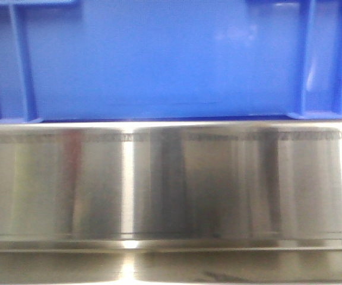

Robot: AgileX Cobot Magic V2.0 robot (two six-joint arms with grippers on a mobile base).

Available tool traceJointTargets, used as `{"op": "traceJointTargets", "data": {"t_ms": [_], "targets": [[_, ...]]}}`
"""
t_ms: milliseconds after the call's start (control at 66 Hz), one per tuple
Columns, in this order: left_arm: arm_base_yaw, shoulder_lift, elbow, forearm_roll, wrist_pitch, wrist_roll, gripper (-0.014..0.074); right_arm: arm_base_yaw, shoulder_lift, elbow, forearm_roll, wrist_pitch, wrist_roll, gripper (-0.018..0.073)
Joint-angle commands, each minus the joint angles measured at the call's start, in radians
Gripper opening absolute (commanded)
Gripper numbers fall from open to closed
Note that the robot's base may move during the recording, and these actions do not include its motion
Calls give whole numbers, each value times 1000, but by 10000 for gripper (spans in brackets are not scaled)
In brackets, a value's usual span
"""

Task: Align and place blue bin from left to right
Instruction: 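Close both grippers on the side walls of the blue bin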

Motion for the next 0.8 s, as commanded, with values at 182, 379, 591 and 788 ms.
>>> {"op": "traceJointTargets", "data": {"t_ms": [182, 379, 591, 788], "targets": [[4, -4, -6, -47, -7, -5, -111, -4, -3, -5, -32, -26, 11, -69], [4, -6, -8, -47, -5, -5, -111, -4, -9, -5, -32, -28, 11, -69], [4, -42, -9, -47, -16, -5, -111, -4, -41, -5, -32, -40, 11, -69], [4, -108, -11, -47, -41, -5, -111, -4, -98, -5, -32, -40, 11, -69]]}}
